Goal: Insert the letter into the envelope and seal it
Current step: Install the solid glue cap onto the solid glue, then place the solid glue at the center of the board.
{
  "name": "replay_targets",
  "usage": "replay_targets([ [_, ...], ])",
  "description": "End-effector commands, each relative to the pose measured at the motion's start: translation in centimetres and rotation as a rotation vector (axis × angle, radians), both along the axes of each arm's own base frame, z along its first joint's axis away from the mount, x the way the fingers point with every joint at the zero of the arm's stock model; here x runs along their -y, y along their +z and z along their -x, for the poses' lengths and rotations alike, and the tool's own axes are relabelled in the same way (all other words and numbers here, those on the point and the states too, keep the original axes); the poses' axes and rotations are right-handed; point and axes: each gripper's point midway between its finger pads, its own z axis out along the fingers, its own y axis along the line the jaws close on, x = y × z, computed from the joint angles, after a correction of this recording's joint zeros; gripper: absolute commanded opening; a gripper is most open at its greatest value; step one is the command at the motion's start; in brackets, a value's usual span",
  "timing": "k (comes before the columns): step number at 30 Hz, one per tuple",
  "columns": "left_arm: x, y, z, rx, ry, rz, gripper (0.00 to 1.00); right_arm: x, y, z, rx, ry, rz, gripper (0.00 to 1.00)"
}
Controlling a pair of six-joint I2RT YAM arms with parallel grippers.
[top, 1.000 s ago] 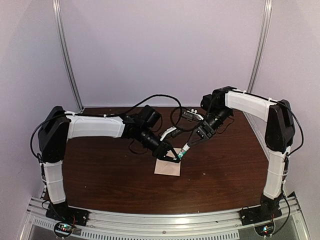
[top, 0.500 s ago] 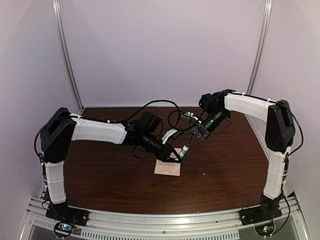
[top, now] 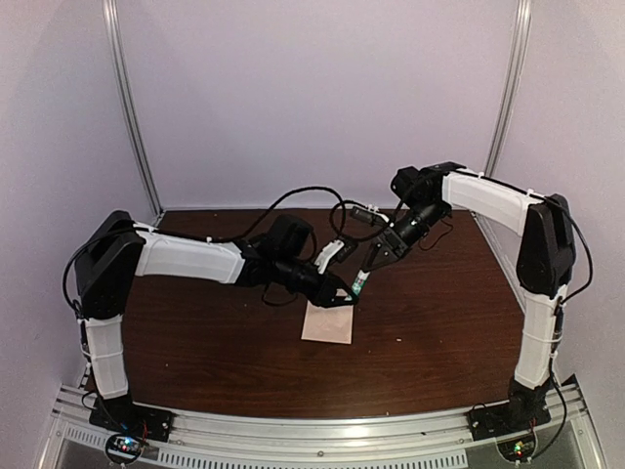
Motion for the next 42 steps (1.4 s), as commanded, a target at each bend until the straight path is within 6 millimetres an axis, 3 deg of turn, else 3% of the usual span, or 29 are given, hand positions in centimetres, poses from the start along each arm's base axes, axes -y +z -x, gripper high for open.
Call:
replay_targets([
  [1,-0.1,3.9,0.3,0.071,-0.031,0.073,0.00,2.9,5.3,-1.1,0.102,0.008,-0.055,0.96],
  [3,-1.3,2.5,0.9,0.044,-0.025,0.010,0.00,4.4,7.2,-0.8,0.145,0.004,-0.071,1.00],
  [8,-5.2,-0.2,1.3,0.012,0.051,-0.140,0.00,8.0,7.7,-1.6,0.250,-0.090,-0.089,1.00],
  [12,-9.1,-2.7,0.0,-0.054,0.230,-0.318,0.00,11.0,6.5,-4.6,0.453,-0.254,0.059,1.00],
  [18,-13.5,-5.6,-0.9,-0.073,0.402,-0.549,0.00,18.0,6.1,-10.0,0.829,-0.641,0.319,1.00],
  [20,-14.3,-6.3,-0.9,-0.075,0.420,-0.599,0.00,19.5,4.0,-10.4,0.813,-0.708,0.363,1.00],
  [22,-14.9,-7.3,-0.9,-0.083,0.427,-0.656,0.04,20.2,2.3,-10.7,0.753,-0.729,0.376,1.00],
  [25,-15.2,-8.1,-0.9,-0.102,0.424,-0.702,0.13,20.3,1.3,-11.0,0.655,-0.746,0.351,1.00],
  [32,-15.5,-9.4,-0.8,-0.113,0.414,-0.748,0.32,19.0,1.8,-10.3,0.633,-0.691,0.284,1.00],
  [36,-15.4,-9.7,-1.0,-0.105,0.411,-0.755,0.51,18.5,2.3,-9.7,0.637,-0.658,0.255,1.00],
  [42,-15.2,-9.6,-1.2,-0.098,0.411,-0.750,0.51,18.1,2.8,-8.9,0.666,-0.631,0.228,1.00],
])
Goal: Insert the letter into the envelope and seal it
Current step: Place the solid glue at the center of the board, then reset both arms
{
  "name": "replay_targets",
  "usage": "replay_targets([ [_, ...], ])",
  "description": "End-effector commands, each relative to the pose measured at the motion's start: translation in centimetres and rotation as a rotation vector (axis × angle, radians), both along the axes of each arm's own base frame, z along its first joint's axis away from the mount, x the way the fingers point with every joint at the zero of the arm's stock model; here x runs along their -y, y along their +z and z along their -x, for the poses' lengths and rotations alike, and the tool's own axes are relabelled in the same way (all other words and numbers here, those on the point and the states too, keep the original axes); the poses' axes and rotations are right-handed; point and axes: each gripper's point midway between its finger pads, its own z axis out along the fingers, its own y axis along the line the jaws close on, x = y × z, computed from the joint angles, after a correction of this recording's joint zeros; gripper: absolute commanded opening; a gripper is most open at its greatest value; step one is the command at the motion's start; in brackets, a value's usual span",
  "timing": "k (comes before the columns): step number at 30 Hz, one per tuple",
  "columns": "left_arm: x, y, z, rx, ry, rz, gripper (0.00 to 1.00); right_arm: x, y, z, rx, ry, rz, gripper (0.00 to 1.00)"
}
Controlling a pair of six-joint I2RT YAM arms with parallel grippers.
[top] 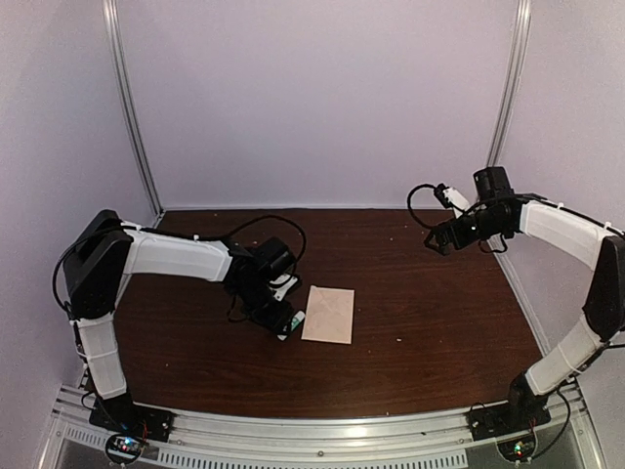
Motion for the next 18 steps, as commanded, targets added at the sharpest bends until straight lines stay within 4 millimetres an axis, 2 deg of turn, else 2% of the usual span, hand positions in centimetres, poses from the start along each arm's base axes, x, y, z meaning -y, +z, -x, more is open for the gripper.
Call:
replay_targets([
  [1,0.5,0.6,-0.9,0.028,0.000,0.007,0.51,-0.6,2.3,0.6,0.070,0.041,-0.034,1.00],
  [7,1.5,1.4,-0.5,0.015,-0.025,0.061,0.53,-0.2,2.7,0.7,0.079,0.018,-0.025,1.00],
  [11,1.3,4.5,-1.6,0.101,-0.035,0.070,0.77,1.0,4.9,0.0,0.182,-0.044,0.001,1.00],
  [13,0.6,6.3,-2.6,0.174,-0.033,0.052,0.97,1.1,5.9,-0.1,0.217,-0.059,-0.003,1.00],
  [16,-1.2,9.0,-4.9,0.292,-0.002,0.032,0.98,1.1,6.2,-0.2,0.225,-0.075,-0.030,1.00],
  [18,-2.4,10.4,-6.4,0.361,0.018,0.034,0.98,0.9,5.5,-0.2,0.215,-0.074,-0.045,1.00],
])
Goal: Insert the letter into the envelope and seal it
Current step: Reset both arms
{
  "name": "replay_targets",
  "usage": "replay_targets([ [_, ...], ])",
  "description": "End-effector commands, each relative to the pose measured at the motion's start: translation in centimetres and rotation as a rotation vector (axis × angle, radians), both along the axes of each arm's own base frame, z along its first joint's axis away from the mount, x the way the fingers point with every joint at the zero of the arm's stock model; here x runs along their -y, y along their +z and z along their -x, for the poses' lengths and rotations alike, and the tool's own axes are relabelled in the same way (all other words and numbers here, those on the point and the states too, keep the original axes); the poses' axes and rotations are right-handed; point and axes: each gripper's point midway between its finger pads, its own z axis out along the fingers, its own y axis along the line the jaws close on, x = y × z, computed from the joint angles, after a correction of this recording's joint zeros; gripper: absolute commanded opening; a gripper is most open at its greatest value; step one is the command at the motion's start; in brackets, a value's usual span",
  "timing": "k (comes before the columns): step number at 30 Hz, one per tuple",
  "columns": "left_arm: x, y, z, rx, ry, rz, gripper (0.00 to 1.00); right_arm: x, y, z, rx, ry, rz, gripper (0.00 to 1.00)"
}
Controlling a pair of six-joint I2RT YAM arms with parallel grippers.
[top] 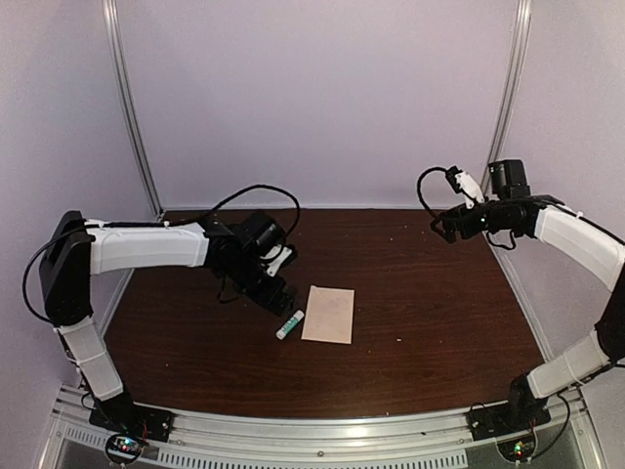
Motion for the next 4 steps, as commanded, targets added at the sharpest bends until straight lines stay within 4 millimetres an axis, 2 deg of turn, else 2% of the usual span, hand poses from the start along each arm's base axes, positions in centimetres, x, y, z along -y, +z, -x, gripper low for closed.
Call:
replay_targets([
  [1,-2.7,5.8,-4.7,0.233,0.051,0.021,0.98,0.2,-0.1,-0.4,0.029,-0.031,-0.033,1.00],
  [4,-4.4,8.1,-6.6,0.307,0.092,0.063,0.98,-0.2,-1.5,-0.1,-0.005,-0.018,-0.046,1.00],
])
